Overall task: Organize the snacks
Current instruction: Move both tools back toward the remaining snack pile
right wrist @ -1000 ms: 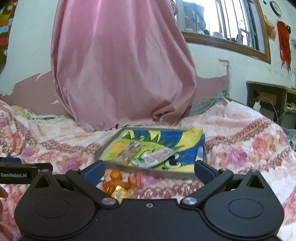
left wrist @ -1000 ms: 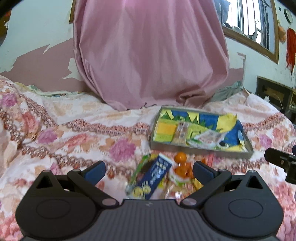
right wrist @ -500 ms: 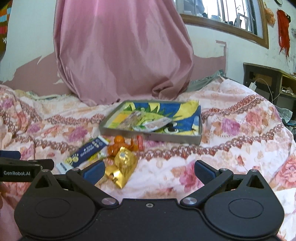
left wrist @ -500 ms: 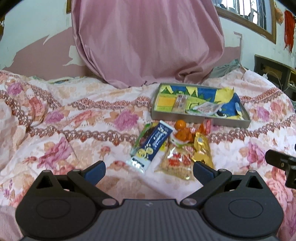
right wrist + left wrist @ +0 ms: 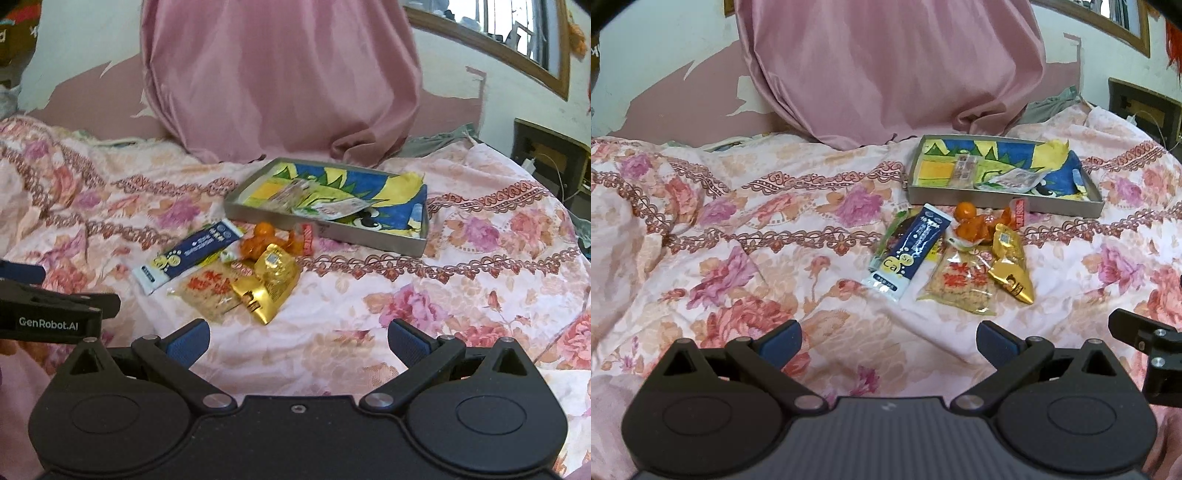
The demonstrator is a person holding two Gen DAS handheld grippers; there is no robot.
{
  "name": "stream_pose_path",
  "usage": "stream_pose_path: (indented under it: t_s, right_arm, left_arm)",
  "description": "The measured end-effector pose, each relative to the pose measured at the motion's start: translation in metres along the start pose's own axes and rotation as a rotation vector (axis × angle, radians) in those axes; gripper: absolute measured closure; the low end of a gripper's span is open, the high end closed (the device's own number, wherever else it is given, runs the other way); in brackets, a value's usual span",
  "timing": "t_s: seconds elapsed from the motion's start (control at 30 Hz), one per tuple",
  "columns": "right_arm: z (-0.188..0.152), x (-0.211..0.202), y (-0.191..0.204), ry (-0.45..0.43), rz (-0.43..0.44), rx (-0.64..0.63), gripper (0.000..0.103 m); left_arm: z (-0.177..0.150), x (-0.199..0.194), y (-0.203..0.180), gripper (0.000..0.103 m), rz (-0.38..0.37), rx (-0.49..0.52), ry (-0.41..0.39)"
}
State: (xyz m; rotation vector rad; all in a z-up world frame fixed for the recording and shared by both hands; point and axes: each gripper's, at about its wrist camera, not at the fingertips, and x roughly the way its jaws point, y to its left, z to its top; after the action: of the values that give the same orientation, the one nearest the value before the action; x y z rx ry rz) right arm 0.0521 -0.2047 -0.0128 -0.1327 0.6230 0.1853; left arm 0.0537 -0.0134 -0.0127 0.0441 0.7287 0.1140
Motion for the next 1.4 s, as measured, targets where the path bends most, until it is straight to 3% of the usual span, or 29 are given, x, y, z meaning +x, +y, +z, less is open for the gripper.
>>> stream_pose_path:
  t_s: [0.3,0.77,1.23,1.4]
  right_arm:
    - [-0.001,0.003,0.004,0.017,0.000,-0.023,0.001]
    - [-0.001,0.014,0.008,0.041,0.019,-0.011,0.001]
    - [0.012,0.038,0.002,0.082,0.052,0.029,0.001]
    - [0.020,0.048,-0.008,0.096,0.052,0.070,0.001]
  left_arm:
    - [0.001,0.003,0.002,0.001,0.056,0.008,0.030]
    - [0.003,0.011,0.011,0.001,0.067,-0.032,0.076]
    - [0.013,0.032,-0.012,0.001,0.064,0.124,0.107]
    - [0.022,0.042,-0.011,0.001,-0.008,0.147,0.112]
